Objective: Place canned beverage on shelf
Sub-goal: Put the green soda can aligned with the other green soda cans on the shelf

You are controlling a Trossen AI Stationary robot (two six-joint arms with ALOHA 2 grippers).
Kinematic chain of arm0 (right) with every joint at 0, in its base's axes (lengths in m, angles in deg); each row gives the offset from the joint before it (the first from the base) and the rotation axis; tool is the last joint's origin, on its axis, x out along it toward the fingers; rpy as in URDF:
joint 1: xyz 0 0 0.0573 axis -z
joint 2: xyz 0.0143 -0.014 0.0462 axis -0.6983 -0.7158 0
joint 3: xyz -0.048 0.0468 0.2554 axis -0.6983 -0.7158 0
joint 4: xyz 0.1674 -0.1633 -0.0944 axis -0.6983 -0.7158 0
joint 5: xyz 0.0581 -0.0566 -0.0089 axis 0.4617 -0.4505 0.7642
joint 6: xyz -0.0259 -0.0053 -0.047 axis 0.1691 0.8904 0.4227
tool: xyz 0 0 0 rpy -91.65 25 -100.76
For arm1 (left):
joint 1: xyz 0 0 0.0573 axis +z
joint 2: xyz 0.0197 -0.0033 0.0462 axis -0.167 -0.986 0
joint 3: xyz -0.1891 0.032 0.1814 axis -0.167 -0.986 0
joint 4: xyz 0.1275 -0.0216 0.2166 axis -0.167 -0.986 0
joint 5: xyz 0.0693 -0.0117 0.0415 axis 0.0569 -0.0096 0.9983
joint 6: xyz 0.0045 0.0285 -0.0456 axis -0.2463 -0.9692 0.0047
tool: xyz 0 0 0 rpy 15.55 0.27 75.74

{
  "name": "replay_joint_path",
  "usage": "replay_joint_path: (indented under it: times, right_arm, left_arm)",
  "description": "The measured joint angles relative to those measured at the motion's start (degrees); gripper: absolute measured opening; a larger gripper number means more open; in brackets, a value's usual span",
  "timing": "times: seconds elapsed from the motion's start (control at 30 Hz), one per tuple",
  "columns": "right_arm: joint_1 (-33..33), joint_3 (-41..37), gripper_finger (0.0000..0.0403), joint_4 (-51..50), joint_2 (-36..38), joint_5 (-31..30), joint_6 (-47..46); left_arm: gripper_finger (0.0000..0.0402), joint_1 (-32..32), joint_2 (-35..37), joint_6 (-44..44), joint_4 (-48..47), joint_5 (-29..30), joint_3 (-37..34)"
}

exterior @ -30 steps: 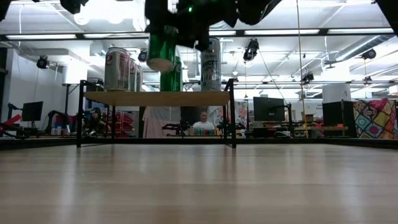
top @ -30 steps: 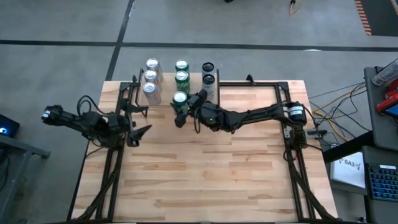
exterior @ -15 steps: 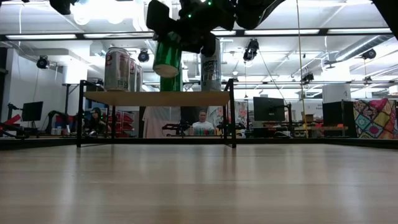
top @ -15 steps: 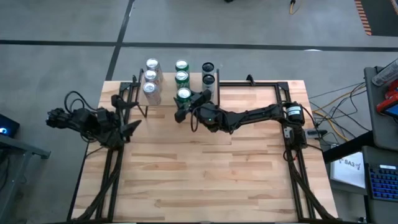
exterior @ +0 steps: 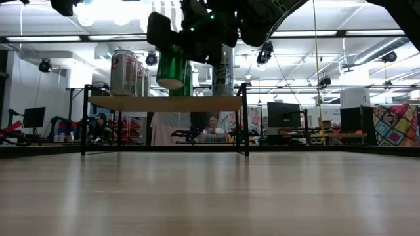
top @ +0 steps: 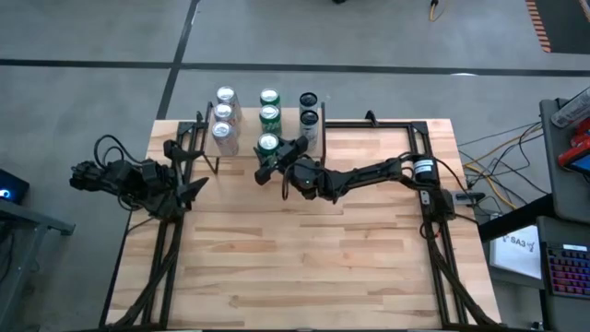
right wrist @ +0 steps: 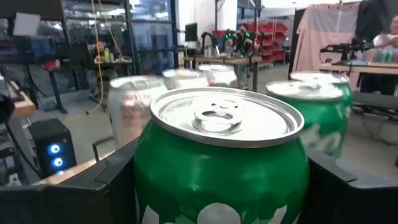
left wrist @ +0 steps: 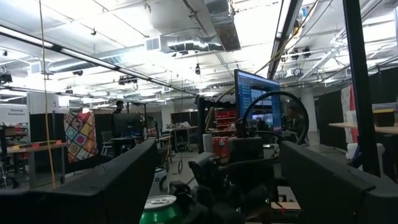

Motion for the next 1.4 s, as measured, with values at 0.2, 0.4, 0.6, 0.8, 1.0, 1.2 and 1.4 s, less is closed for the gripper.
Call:
replay_joint_path:
  times: [0.2, 0.4, 0.6, 0.8, 1.0, 1.2, 1.4]
  right_arm:
    - [0.0, 1.9, 0.0287, -0.2, -0.9, -0.2, 2.5]
    - [0.1, 2.0, 0.0287, -0.2, -0.9, -2.0, 4.0]
    - [0.3, 2.0, 0.0287, -1.8, -0.9, -2.1, 3.2]
    - [0.5, 2.0, 0.0287, -2.0, -0.9, -2.0, 3.0]
    - [1.0, 2.0, 0.0287, -2.2, -0.9, -2.0, 2.9]
    - [1.8, 2.0, 0.0287, -3.2, -0.9, -1.9, 1.5]
    - [2.0, 1.9, 0.0287, -3.4, -1.0, -1.9, 1.5]
  left_arm:
    - [0.0322, 0.0, 0.0, -0.2, -0.1, 0.1, 0.0]
    - [0.0322, 0.0, 0.0, -0.2, -0.4, 1.6, 0.0]
    - [0.0322, 0.0, 0.0, -0.2, -0.4, 2.1, 0.0]
    - [0.0322, 0.0, 0.0, -0.2, -0.3, 2.1, 0.0]
    - [0.0322, 0.0, 0.0, -0.5, -0.3, 2.0, 0.0]
    - [0.0322, 0.0, 0.0, -0.8, -0.4, 2.0, -0.1]
    - [0.0322, 0.0, 0.0, -1.3, -0.5, 2.0, -0.1]
